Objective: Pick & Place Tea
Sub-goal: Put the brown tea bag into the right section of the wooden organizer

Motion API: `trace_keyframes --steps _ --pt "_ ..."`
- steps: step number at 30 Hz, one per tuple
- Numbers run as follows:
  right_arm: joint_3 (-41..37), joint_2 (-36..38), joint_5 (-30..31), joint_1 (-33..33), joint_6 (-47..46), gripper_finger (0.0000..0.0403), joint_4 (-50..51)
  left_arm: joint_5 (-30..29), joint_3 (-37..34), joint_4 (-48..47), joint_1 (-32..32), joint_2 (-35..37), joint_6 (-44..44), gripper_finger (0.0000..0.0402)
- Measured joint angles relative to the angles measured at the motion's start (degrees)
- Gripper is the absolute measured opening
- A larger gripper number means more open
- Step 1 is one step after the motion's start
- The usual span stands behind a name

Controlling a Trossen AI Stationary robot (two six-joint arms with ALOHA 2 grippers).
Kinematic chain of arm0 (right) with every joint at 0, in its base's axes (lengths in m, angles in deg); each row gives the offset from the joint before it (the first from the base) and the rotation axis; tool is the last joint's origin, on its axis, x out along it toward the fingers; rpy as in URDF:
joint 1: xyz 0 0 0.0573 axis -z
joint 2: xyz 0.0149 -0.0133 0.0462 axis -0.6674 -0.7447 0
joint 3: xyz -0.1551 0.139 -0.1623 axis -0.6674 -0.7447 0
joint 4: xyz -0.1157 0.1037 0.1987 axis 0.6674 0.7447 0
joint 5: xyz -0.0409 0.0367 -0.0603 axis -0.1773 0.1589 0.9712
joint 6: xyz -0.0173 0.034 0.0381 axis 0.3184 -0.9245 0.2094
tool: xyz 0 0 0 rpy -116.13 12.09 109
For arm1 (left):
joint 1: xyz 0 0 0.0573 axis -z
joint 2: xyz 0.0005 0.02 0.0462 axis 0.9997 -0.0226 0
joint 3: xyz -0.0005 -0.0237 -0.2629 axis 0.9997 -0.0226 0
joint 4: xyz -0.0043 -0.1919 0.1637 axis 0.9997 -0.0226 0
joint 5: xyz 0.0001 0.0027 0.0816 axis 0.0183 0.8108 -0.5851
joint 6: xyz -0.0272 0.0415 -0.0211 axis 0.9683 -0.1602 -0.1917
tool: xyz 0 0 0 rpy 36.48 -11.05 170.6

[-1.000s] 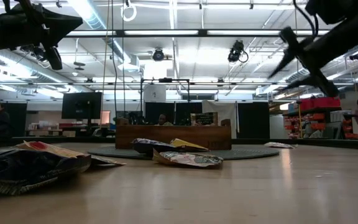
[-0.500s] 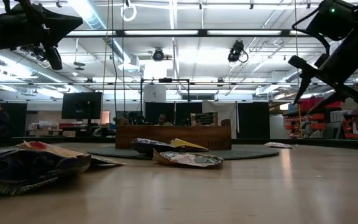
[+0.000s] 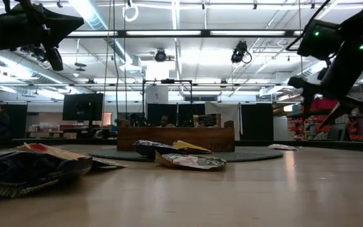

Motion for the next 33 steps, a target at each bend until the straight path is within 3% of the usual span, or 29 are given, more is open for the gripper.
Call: trace_keyframes --steps 8,21,28,33 --pt "0.02 -9.05 -3.91 5.77 5.0 0.0187 -6.67 0.0 0.0 0.0 0.01 -0.01 -0.02 0.0018" --pt "0.02 -16.56 -7.17 14.3 12.58 0.0187 -14.86 -0.02 0.0 0.0 0.01 -0.02 -0.03 0.0018" --pt "0.02 -22.04 -10.13 15.94 16.04 0.0187 -22.49 0.0 0.0 0.0 -0.01 -0.01 0.3 0.0018" --pt "0.17 -24.36 -10.22 15.91 16.54 0.0187 -22.72 0.0 0.0 0.0 -0.01 -0.01 1.52 0.0018"
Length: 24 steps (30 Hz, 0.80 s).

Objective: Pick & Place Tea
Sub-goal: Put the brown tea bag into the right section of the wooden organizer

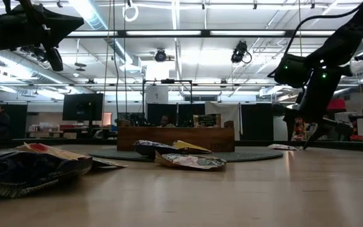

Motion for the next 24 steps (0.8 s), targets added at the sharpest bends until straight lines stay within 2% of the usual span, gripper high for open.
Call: trace_keyframes --steps 6,11,18,24 --pt "0.0 -0.28 0.99 0.17 2.44 0.0184 0.01 0.01 0.0 0.0 0.02 0.01 0.02 0.0018" --pt "-0.04 -0.47 1.03 0.52 3.36 0.0159 0.16 0.0 0.0 0.01 0.01 0.01 0.02 0.0018" --pt "0.11 -4.38 0.81 0.07 4.42 0.0092 -0.61 -0.01 0.0 0.0 0.0 0.01 0.04 0.0018" --pt "-0.09 -4.81 0.78 -0.59 5.91 0.0021 -2.68 -0.01 0.0 0.0 0.0 0.01 1.57 0.0018"
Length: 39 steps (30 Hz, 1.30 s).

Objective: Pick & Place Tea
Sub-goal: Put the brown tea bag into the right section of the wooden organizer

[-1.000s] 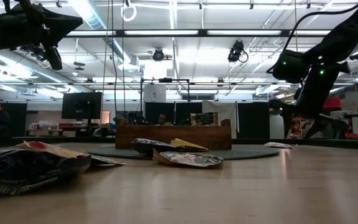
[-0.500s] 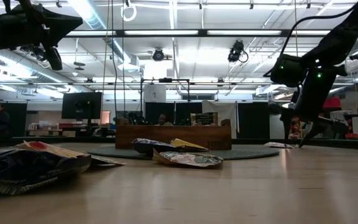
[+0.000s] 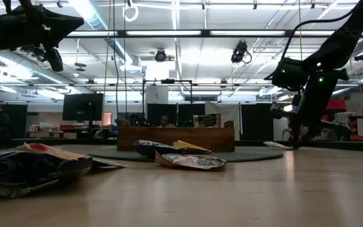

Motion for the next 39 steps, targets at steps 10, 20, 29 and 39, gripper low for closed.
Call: trace_keyframes --steps 10,20,29,39 --pt "-0.08 1.66 -3.28 -0.72 4.56 0.0002 -0.84 0.0 0.0 0.0 0.02 0.0 -0.07 0.0018" --pt "-0.3 9.45 -5.06 -5.86 4.2 0.0001 5.63 0.0 0.0 0.0 0.02 0.0 -0.15 0.0018" --pt "0.85 13.82 -3.15 -12.9 4.0 0.0 6.24 0.01 0.0 0.31 0.0 0.0 0.35 0.0018" --pt "9.63 14.17 -1.65 -19.02 9.99 0.0 14.39 0.52 0.0 -0.03 -0.09 0.0 9.56 0.0018"
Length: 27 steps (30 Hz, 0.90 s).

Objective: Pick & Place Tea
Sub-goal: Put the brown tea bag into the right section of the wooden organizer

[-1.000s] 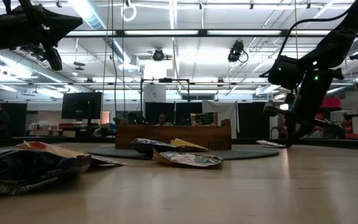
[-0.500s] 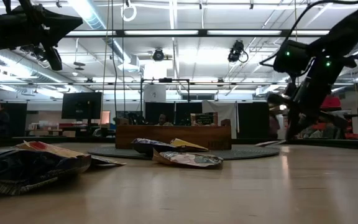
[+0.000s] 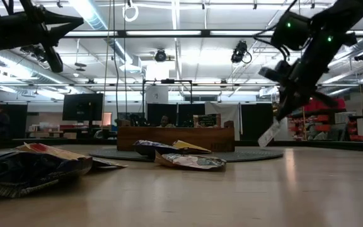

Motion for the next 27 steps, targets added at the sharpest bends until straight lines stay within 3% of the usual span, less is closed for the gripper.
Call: trace_keyframes --steps 10,20,27 --pt "9.95 0.02 -0.99 -4.82 7.02 0.0 9.28 3.88 0.0 -1.93 0.0 -0.02 2.47 0.0029" --pt "20.6 -0.1 -6.41 -8.23 14.15 0.0 12.51 5.54 0.0 -3.17 0.0 -0.25 3.81 0.0136" --pt "25.37 -0.17 -10.38 -10.76 16.48 0.0 12.32 8.13 1.47 -4.21 -0.02 -7.45 3.15 0.0172"
